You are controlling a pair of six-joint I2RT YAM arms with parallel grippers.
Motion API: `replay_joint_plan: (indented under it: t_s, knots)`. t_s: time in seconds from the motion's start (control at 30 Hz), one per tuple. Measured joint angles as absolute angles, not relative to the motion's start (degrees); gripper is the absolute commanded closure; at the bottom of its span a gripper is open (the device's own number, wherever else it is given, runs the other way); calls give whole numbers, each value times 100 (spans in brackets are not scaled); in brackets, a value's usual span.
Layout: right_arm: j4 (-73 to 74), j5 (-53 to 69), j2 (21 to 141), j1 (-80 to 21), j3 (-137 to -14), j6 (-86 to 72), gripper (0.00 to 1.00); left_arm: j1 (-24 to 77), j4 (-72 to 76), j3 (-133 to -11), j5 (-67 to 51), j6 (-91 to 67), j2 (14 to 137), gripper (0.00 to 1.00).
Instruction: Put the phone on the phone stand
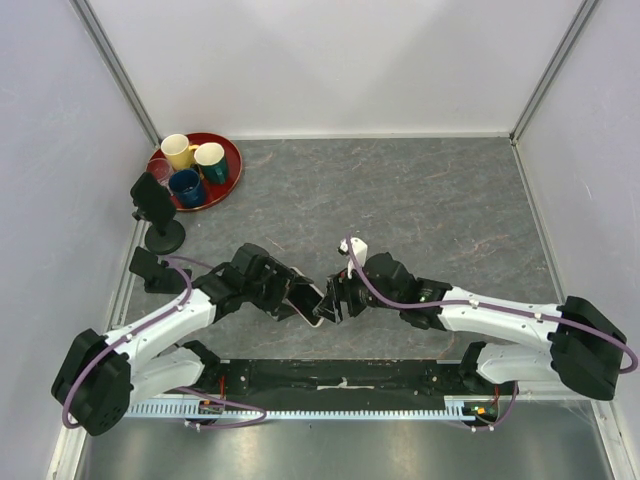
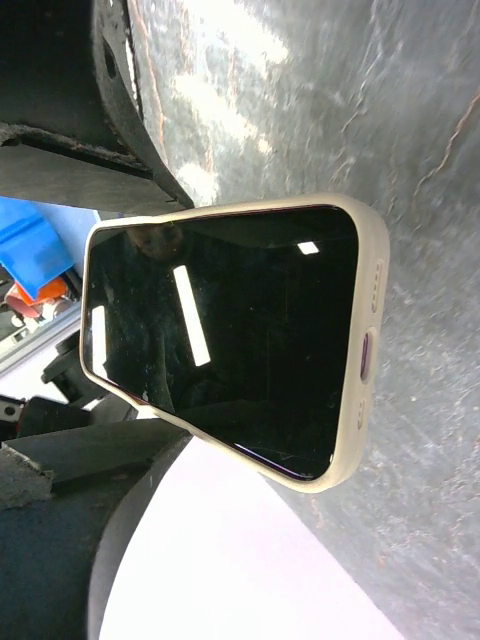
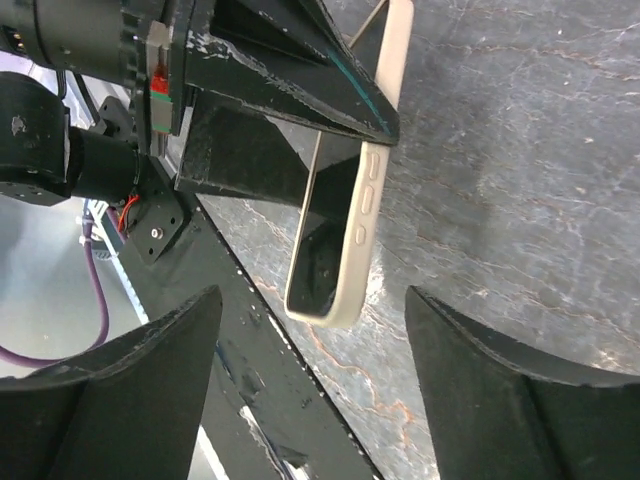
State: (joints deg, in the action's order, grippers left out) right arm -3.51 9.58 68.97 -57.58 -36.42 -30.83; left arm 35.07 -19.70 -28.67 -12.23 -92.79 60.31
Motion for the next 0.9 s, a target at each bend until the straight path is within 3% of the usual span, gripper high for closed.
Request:
replay_joint_plan:
  t_s: [0.07,0.1,0.27,0.37,0.43,0.53,0.57,0.63,0.67,0.9]
  knots:
    - [-582,790,6989,-5857,-3566,-3262,39,3603,-1918,-2902,-1247,-9402,6031,98]
    - [-674,725,7041,-5894,-3535,-3343,48,3642,-1898,-2919,-1256,-9448,6031,98]
    - [-827,274,7181,-5931,-3483,-3634,71,3846,-1656,-2969,-1260,-9745,6031,98]
    - [-856,64,7181,-5931,-3483,-3743,96,3905,-1553,-2971,-1238,-9843,6031,98]
    - [-851,-8,7183,-5896,-3479,-3909,100,3903,-1441,-2971,-1175,-9828,6029,98]
    - [-849,-40,7159,-5874,-3487,-3885,100,3900,-1271,-2954,-1133,-9725,6027,69]
    - [-827,-93,7116,-5874,-3496,-3809,100,3900,-1114,-2912,-1122,-9653,6014,40]
    - [-711,-207,6910,-5870,-3518,-3540,100,3900,-742,-2797,-1131,-9489,5913,13]
    - [-668,-233,6834,-5872,-3531,-3452,100,3900,-576,-2751,-1160,-9382,5828,9]
    - [263,-478,5787,-5621,-3686,-2414,100,3909,-196,-3212,-1743,-7832,5553,7]
